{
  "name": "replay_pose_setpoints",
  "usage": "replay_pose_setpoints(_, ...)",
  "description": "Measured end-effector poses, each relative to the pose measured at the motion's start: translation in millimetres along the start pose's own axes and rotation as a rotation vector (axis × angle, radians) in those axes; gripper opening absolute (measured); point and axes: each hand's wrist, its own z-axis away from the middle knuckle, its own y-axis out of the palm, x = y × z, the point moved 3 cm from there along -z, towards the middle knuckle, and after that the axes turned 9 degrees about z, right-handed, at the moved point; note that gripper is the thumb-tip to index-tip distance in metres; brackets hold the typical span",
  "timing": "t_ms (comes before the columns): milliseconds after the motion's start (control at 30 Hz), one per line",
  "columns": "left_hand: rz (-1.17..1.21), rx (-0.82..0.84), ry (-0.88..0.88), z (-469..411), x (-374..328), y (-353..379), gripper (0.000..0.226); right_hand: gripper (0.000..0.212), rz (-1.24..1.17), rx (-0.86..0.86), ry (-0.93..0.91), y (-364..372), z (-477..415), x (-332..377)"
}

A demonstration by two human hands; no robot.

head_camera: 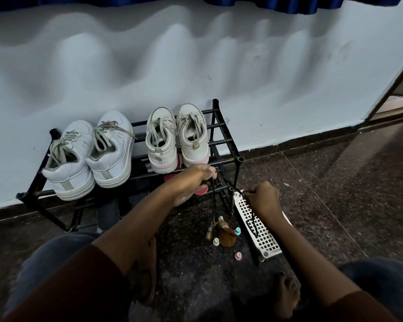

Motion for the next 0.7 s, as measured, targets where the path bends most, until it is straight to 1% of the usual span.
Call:
replay_pose_setpoints(100, 0.123, 0.023, 0.021, 2.2, -4.0, 1.6, 0.032, 0.015, 0.03, -0.014, 0.073, 1.4, -3.4, -6.0)
replay_pose_setpoints(167, 0.117, 0.005, 0.057, 2.3, -7.7, 1.1, 0.032, 0.014, -0.01, -0.066, 0.057, -3.8, -1.9, -2.4)
replay_pose_setpoints(233, 0.047, -0.014, 0.057, 1.4, -8.3, 2.0, 0.031, 0.016, -0.231, -0.132, -0.018, -15.8, 5.6, 11.4)
replay_pose_setpoints(267, 0.013, -0.011, 0.044, 0.9, -7.4, 3.7, 0.031, 0.017, -0.381, -0.12, -0.05, -21.3, 10.1, 20.3)
replay_pose_setpoints(333, -0.035, 0.009, 0.021, -0.4, -3.7, 8.1, 0.032, 0.018, -0.671, 0.009, -0.1, -25.8, 16.7, 38.5)
replay_pose_setpoints(367, -0.038, 0.017, 0.016, -1.0, -2.0, 10.7, 0.033, 0.017, -0.762, 0.081, -0.115, -24.9, 18.4, 45.3)
replay_pose_setpoints(400, -0.033, 0.017, 0.013, -1.5, -0.7, 12.5, 0.033, 0.016, -0.803, 0.129, -0.126, -23.2, 18.7, 49.4)
replay_pose_setpoints(500, -0.061, 0.005, -0.007, -1.4, 1.2, 13.6, 0.034, 0.016, -0.766, 0.16, -0.121, -18.7, 14.9, 49.7)
replay_pose_setpoints(567, -0.057, 0.035, -0.031, 0.2, 3.2, 13.4, 0.033, 0.016, -0.69, 0.152, -0.122, -17.7, 12.3, 46.5)
replay_pose_setpoints(633, -0.088, 0.057, -0.054, 1.8, 6.1, 12.0, 0.032, 0.015, -0.633, 0.187, -0.134, -16.7, 11.6, 44.4)
replay_pose_setpoints(700, -0.138, 0.069, -0.075, 3.0, 9.2, 10.2, 0.032, 0.015, -0.526, 0.176, -0.185, -15.5, 11.8, 44.0)
